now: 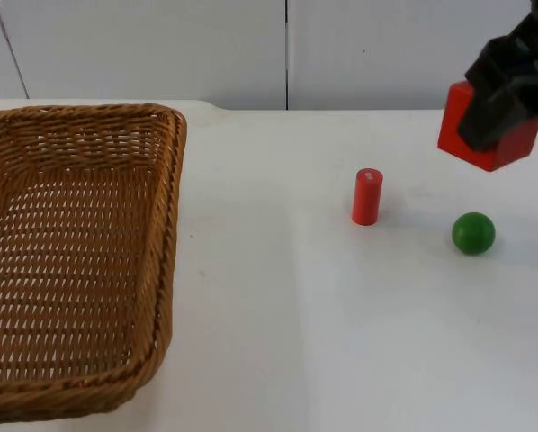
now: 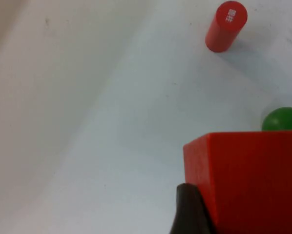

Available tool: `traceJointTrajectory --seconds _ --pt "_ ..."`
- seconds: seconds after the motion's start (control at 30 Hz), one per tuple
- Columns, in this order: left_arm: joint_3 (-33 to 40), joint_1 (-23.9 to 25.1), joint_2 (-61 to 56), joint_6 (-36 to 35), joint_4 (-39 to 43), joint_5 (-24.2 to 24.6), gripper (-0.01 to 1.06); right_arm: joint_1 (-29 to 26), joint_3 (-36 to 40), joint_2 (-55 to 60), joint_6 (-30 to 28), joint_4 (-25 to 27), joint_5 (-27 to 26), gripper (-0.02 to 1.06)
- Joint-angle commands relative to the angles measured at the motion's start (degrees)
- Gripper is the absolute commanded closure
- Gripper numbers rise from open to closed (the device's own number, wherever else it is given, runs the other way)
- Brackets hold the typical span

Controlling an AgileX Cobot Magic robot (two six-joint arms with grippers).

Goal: Pick up the basket with the left hand and place the object to the left of the red cylinder into the basket with the right hand.

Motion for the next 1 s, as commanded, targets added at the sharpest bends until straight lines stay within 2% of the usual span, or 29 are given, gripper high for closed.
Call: traceJointTrajectory --seconds 0.0,0.27,0.4,0.43,0.6,0.63,0.77,0.8,0.9,0.97 --pt "0.1 0.2 -0.6 0.1 -1.0 0.6 1.05 0.0 0.0 -0.7 -0.1 0.2 -1.4 1.05" --pt "0.1 0.2 -0.6 0.1 -1.1 0.6 1.05 1.9 -0.1 -0.6 -1.1 0.7 -2.5 1.05" --pt "0.1 0.2 -0.6 0.1 -1.2 0.6 1.05 8.6 -4.9 2.7 -2.5 0.7 -2.0 1.05" --pt "0.1 0.2 -0.6 0.1 -1.2 0.6 1.05 8.6 -4.9 2.7 -2.5 0.7 -2.0 1.05" --pt "0.1 0.2 -0.6 0.1 -1.2 0.6 1.05 16.2 -19.8 13.1 -2.9 0.7 2.0 1.05" --pt "0.1 0.2 -0.6 0.1 -1.2 0.6 1.05 16.2 -19.8 13.1 -2.9 0.7 2.0 1.05" --pt "0.1 0.2 -0.6 0.1 -1.2 0.6 1.05 20.3 -33.9 22.3 -2.9 0.9 4.8 1.05" --pt "0.1 0.2 -0.6 0.1 -1.2 0.6 1.05 20.3 -33.9 22.3 -2.9 0.9 4.8 1.05" --pt "0.1 0.2 -0.6 0.1 -1.5 0.5 1.05 22.2 -43.6 28.2 -2.9 1.4 6.1 1.05" --pt "0.1 0.2 -0.6 0.5 -1.6 0.4 1.05 22.7 -45.8 29.8 -2.9 1.7 6.1 1.05"
